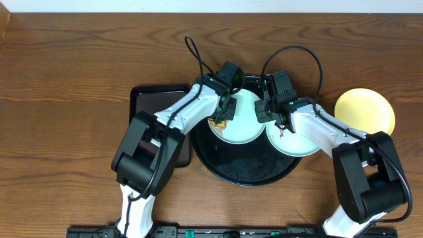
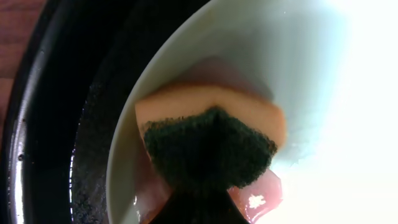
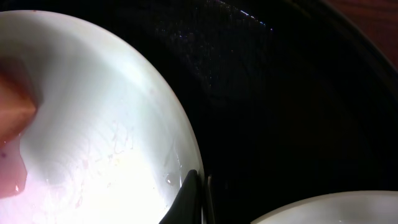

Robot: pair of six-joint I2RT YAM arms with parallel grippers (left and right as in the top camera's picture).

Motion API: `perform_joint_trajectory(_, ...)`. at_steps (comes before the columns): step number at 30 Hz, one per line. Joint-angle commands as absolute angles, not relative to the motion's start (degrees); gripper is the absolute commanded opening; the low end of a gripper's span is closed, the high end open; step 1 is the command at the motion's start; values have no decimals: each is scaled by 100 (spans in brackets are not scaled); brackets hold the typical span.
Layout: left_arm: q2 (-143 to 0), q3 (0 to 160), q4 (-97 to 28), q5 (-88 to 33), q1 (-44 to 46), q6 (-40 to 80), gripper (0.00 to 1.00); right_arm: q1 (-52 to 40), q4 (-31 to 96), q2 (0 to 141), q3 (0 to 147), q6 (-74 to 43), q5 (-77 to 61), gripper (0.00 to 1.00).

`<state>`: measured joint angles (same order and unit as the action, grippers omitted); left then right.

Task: Clean dirty plates on tray and stack at the side
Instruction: 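Move the sponge in the left gripper onto the other pale green plate and scrub, then scrub the left pale green plate, then retract the sponge over the small tray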

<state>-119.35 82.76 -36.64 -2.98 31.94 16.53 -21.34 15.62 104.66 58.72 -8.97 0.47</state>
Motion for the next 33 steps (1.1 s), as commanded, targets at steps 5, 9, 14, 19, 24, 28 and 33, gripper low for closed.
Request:
perform_joint_trajectory(5, -12438, 8068, -4104, -1614, 3247, 1653, 8, -2106, 1566, 10490, 5924, -980, 58, 1)
perform_joint_trajectory(9, -12438, 8068, -4139, -2012, 3247, 1656, 8, -2106, 1566, 10490, 5924, -980, 58, 1)
perform_joint_trajectory(14, -12438, 8068, -4132, -2344, 3308, 1658, 8, -2104, 1566, 10490, 5924, -980, 58, 1)
perform_joint_trajectory(19, -12438, 8068, -4106, -2355, 3369, 1660, 8, -2108, 1568, 10490, 5924, -980, 58, 1)
perform_joint_trajectory(24, -12438, 8068, -4060, -2357, 3385, 1686, 8, -2108, 1584, 10490, 5924, -980, 56, 1)
perform_joint_trajectory(28, -12438, 8068, -3865, -2390, 3382, 1835, 8, -2108, 1584, 10490, 5924, -980, 54, 1)
perform_joint_trajectory(33, -12293, 8132, -3214, -3636, 3144, 1835, 8, -2108, 1586, 10490, 5924, -980, 10, 1)
